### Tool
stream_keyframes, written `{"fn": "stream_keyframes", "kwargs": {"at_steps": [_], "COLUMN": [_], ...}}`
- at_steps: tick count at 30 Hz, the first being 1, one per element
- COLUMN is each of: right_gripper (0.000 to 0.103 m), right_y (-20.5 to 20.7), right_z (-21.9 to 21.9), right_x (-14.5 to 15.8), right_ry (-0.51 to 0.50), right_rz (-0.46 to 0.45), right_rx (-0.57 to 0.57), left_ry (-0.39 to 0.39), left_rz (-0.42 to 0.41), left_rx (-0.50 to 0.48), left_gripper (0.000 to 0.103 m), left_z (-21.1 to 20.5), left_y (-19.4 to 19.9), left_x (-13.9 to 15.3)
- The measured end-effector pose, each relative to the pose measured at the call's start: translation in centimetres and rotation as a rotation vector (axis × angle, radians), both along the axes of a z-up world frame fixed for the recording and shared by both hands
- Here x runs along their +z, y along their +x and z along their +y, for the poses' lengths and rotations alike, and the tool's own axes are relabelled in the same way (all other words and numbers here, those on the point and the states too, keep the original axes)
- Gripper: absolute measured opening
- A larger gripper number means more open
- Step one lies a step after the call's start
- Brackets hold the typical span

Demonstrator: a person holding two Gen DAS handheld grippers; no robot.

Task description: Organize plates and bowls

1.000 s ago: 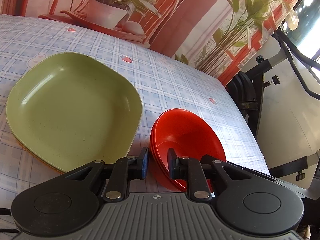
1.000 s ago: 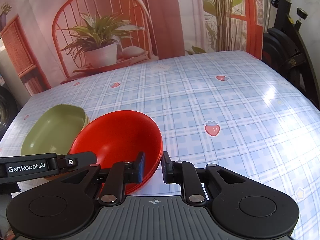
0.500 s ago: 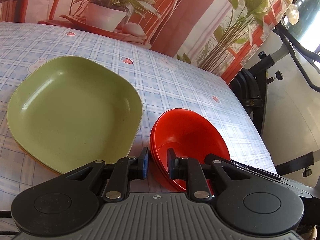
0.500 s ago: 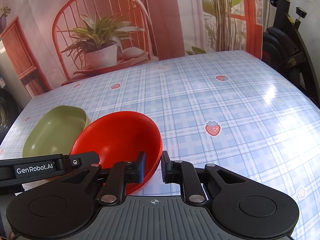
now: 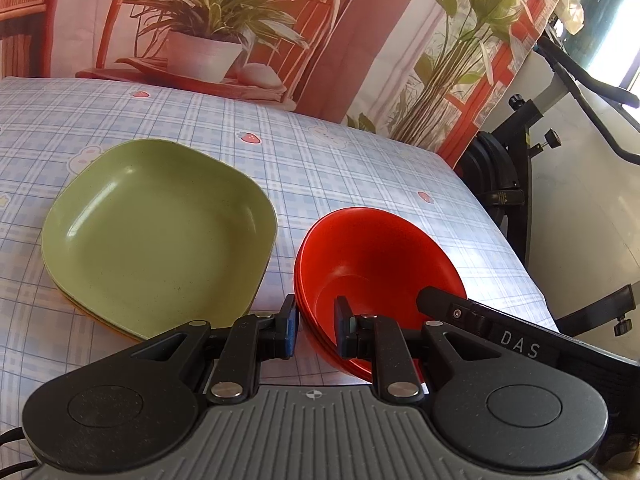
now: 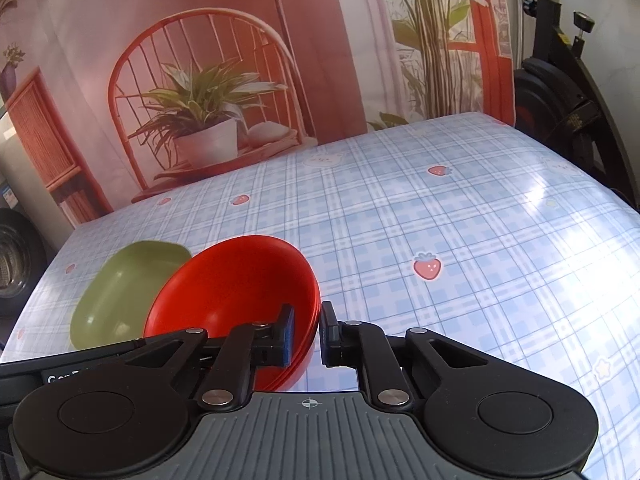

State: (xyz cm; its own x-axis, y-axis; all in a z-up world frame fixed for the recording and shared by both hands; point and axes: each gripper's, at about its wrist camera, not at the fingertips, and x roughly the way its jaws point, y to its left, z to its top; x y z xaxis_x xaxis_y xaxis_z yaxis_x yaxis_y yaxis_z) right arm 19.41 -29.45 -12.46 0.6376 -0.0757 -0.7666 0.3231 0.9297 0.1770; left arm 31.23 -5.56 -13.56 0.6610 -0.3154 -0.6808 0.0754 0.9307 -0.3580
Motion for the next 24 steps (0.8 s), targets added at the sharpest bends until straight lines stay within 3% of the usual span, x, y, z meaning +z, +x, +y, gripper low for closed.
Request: {"fn": "stream_keyframes", "kwargs": {"at_steps": [12,18,24], "right_gripper": [0.011,0.011,0.011], "right_y": [2.4,5.9,9.0], "right_z": [1.7,5.0,8.0], "right_x": [2.4,3.4,2.8], "right_ry": [0.028,0.028,0.011], "right_rz": [-0.067,-0.104,-0.11], "right_rx": [0.041,0.12,0.181], "left_ry": [-0.033,0.004,0.031], "left_rz": [-0.05,-0.073,-0.039], "left_rx": [0.027,0.058,0.064], "left_gripper": [0.02,0.02,0.02], "left_z": [4.3,8.0,10.7], "left_y": [-0.1,0.2,1.3], "left_x": [3.5,5.4,5.3]}}
